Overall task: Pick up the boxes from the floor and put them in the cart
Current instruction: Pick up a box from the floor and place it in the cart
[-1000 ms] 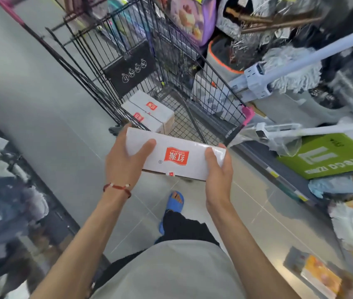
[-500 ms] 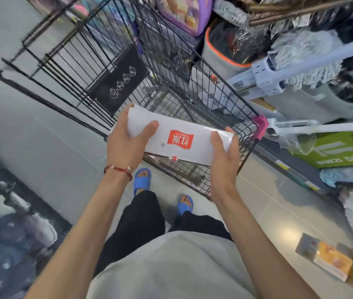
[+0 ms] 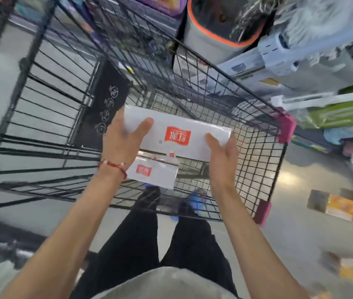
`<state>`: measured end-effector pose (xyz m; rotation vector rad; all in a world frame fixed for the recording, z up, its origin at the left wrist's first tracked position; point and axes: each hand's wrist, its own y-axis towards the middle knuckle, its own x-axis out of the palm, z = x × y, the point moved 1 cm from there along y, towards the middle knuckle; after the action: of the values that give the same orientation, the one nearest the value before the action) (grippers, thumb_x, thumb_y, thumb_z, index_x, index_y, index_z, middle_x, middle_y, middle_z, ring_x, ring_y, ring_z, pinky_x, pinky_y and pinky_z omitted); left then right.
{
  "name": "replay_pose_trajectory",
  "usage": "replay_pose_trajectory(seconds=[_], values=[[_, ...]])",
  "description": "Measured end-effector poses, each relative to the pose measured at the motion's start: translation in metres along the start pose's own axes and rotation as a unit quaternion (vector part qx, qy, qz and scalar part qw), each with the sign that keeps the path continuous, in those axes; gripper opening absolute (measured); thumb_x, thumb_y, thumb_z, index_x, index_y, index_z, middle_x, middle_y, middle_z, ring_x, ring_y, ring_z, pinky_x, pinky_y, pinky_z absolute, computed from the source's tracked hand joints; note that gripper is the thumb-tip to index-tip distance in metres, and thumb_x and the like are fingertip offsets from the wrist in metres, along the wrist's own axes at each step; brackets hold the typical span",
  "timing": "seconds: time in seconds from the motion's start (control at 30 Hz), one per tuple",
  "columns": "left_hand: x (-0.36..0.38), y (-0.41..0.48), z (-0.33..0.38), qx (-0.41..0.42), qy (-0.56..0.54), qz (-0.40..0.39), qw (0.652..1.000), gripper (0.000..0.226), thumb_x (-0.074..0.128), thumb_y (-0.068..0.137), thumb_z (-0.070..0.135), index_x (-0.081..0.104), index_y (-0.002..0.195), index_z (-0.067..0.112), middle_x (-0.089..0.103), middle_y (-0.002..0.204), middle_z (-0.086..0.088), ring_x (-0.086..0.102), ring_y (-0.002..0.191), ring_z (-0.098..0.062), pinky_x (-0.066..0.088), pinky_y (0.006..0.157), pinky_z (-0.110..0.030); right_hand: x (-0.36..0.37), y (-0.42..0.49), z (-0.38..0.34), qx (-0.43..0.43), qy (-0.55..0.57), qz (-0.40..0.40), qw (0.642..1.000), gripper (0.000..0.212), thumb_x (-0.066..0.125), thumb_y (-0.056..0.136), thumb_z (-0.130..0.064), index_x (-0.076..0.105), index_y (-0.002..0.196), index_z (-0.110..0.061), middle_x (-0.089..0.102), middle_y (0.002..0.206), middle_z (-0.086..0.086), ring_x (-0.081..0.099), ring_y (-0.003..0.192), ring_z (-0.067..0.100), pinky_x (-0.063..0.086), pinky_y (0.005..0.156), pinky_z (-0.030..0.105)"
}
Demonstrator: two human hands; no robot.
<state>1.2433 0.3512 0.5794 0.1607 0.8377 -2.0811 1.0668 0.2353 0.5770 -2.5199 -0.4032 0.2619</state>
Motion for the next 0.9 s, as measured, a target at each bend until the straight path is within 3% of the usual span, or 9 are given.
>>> replay_pose_trajectory(seconds=[0.1, 0.27, 0.43, 0.57, 0.67, 0.73, 0.83, 0.9], values=[[0.001, 0.036, -0.002, -0.002, -0.02, -0.021, 1.0, 0.051, 0.071, 0.073, 0.061, 0.062, 0.114, 0.033, 0.073, 0.109, 0.008, 0.071, 0.101, -0.016, 0.056, 0.093, -0.049, 0.017, 0.023, 0.004, -0.02, -0.02, 0.004, 1.0, 0.039, 0.067, 0.098, -0.012, 0.054, 0.134, -0.01, 0.074, 0.118, 0.005, 0.074, 0.104, 0.016, 0.061, 0.087, 0.03], [0.017, 0.091, -0.015, -0.01, -0.029, -0.037, 0.999, 0.061, 0.072, 0.072, 0.06, 0.059, 0.122, 0.027, 0.072, 0.114, 0.006, 0.07, 0.105, -0.018, 0.056, 0.094, -0.049, 0.035, 0.065, 0.02, -0.029, -0.035, -0.005, 0.999, 0.056, 0.069, 0.097, -0.01, 0.044, 0.147, -0.009, 0.073, 0.122, 0.001, 0.073, 0.104, 0.006, 0.058, 0.08, 0.017], [0.036, 0.139, -0.051, -0.031, 0.021, -0.046, 0.998, 0.067, 0.069, 0.07, 0.063, 0.059, 0.123, 0.024, 0.07, 0.119, 0.004, 0.066, 0.111, -0.019, 0.052, 0.101, -0.048, 0.052, 0.106, 0.055, -0.007, -0.04, -0.013, 0.999, 0.072, 0.072, 0.097, -0.018, 0.032, 0.158, -0.014, 0.065, 0.138, 0.004, 0.067, 0.12, 0.013, 0.057, 0.103, 0.034], [0.048, 0.162, -0.088, -0.051, 0.071, -0.038, 0.995, 0.058, 0.071, 0.082, 0.054, 0.058, 0.128, 0.021, 0.067, 0.121, 0.001, 0.063, 0.114, -0.022, 0.05, 0.103, -0.046, 0.064, 0.125, 0.088, 0.024, -0.036, -0.011, 0.999, 0.07, 0.069, 0.099, -0.017, 0.033, 0.158, -0.016, 0.066, 0.134, 0.0, 0.067, 0.121, 0.016, 0.055, 0.106, 0.046], [0.052, 0.173, -0.111, -0.059, 0.111, -0.035, 0.991, 0.06, 0.068, 0.086, 0.055, 0.055, 0.133, 0.02, 0.067, 0.123, -0.003, 0.063, 0.114, -0.025, 0.049, 0.103, -0.046, 0.071, 0.136, 0.113, 0.042, -0.029, -0.012, 0.999, 0.07, 0.068, 0.1, -0.018, 0.032, 0.159, -0.021, 0.067, 0.134, -0.002, 0.067, 0.12, 0.017, 0.055, 0.106, 0.047], [0.053, 0.181, -0.119, -0.049, 0.153, -0.032, 0.987, 0.062, 0.065, 0.086, 0.058, 0.053, 0.135, 0.021, 0.067, 0.121, -0.001, 0.063, 0.112, -0.025, 0.049, 0.102, -0.045, 0.075, 0.141, 0.129, 0.055, -0.026, -0.019, 0.998, 0.065, 0.067, 0.101, -0.019, 0.033, 0.156, -0.023, 0.068, 0.133, -0.009, 0.069, 0.118, 0.011, 0.059, 0.1, 0.04], [0.056, 0.191, -0.123, -0.047, 0.18, -0.032, 0.982, 0.064, 0.063, 0.087, 0.058, 0.049, 0.136, 0.02, 0.065, 0.115, 0.001, 0.062, 0.111, -0.024, 0.048, 0.102, -0.044, 0.081, 0.148, 0.146, 0.05, -0.057, -0.031, 0.997, 0.051, 0.063, 0.103, -0.019, 0.034, 0.141, -0.036, 0.067, 0.109, -0.039, 0.064, 0.097, -0.022, 0.052, 0.076, 0.004], [0.058, 0.195, -0.124, -0.05, 0.207, -0.035, 0.976, 0.067, 0.062, 0.088, 0.057, 0.044, 0.139, 0.018, 0.06, 0.114, -0.001, 0.057, 0.112, -0.023, 0.045, 0.103, -0.041, 0.085, 0.151, 0.148, 0.052, -0.069, -0.023, 0.996, 0.054, 0.063, 0.103, -0.021, 0.033, 0.147, -0.032, 0.064, 0.115, -0.031, 0.062, 0.095, -0.024, 0.049, 0.075, 0.001]])
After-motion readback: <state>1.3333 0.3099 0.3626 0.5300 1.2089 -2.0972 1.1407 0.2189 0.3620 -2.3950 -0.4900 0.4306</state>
